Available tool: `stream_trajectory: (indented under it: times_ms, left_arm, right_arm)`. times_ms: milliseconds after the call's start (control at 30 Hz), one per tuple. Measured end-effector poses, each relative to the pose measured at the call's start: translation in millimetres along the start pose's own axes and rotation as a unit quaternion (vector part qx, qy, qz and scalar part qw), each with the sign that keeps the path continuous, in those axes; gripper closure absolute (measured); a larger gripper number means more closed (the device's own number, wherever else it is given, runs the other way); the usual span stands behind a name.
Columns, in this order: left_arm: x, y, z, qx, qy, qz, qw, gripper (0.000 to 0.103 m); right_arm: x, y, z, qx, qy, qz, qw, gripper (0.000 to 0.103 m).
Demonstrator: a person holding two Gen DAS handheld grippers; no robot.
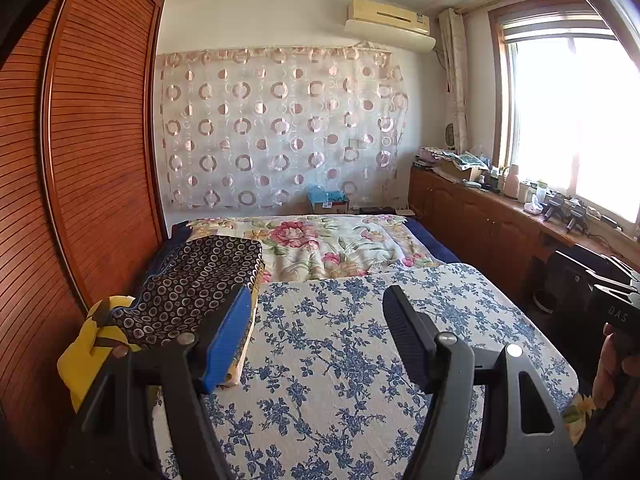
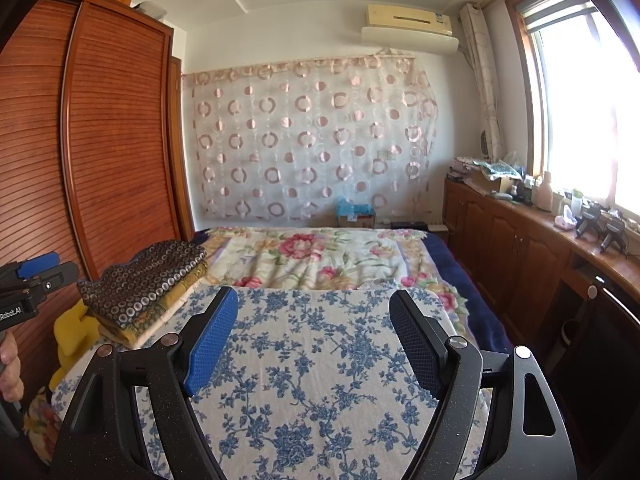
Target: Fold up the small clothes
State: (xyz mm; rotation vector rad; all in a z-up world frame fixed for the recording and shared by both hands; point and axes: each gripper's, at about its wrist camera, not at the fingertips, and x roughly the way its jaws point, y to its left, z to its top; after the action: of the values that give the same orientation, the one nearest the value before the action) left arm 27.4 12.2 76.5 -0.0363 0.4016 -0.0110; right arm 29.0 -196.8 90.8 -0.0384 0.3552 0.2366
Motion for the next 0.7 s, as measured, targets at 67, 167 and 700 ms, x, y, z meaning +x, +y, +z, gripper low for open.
stream_trajectory:
  times_ms: [67, 167, 700]
  left_arm:
    - [-0.1, 0.0, 0.0, 0.0, 0.0, 0.0, 1.0, 0.035]
    - [-0.1, 0.0, -0.1, 0.0, 0.0, 0.0, 1.0, 0.035]
    - [-1.9, 2.3, -0.2, 0.0, 0.001, 0.001, 1.0, 0.035]
  right_arm:
    - [-0.2, -0.3, 0.2, 0.0, -0.001, 0.001, 1.0, 0.023]
    - [-0.2, -0.2, 0.3, 0.0, -0.001, 0.0, 1.0, 0.023]
    - [0.1, -0.9, -0.5, 0.001, -0.001, 0.0, 1.0, 0.023]
